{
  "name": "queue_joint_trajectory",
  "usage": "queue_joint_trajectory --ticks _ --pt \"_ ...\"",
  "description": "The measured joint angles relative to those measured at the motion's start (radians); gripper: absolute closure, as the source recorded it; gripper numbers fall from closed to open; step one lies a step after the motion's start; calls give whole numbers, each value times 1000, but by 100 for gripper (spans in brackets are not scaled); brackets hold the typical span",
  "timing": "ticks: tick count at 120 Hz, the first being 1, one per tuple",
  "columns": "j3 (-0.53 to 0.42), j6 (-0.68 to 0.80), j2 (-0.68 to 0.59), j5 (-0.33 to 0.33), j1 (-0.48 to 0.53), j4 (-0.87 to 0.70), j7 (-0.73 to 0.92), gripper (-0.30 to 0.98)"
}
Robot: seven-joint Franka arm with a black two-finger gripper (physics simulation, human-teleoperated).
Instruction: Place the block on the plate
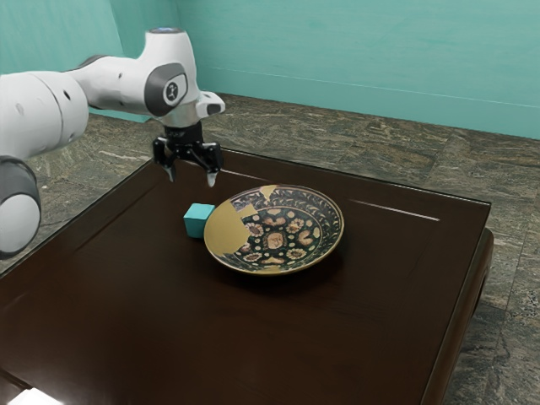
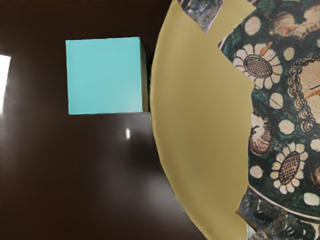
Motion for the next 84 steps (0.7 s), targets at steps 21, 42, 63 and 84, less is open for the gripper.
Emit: queue_joint_trajectory --ticks 21,42,63,84 --pt "6 75 61 -9 -4 20 -323 0" --pt "45 141 214 -12 3 158 -666 0" --pt "29 187 227 -14 54 137 -968 0" --pt "-26 198 294 -22 109 164 -1208 0"
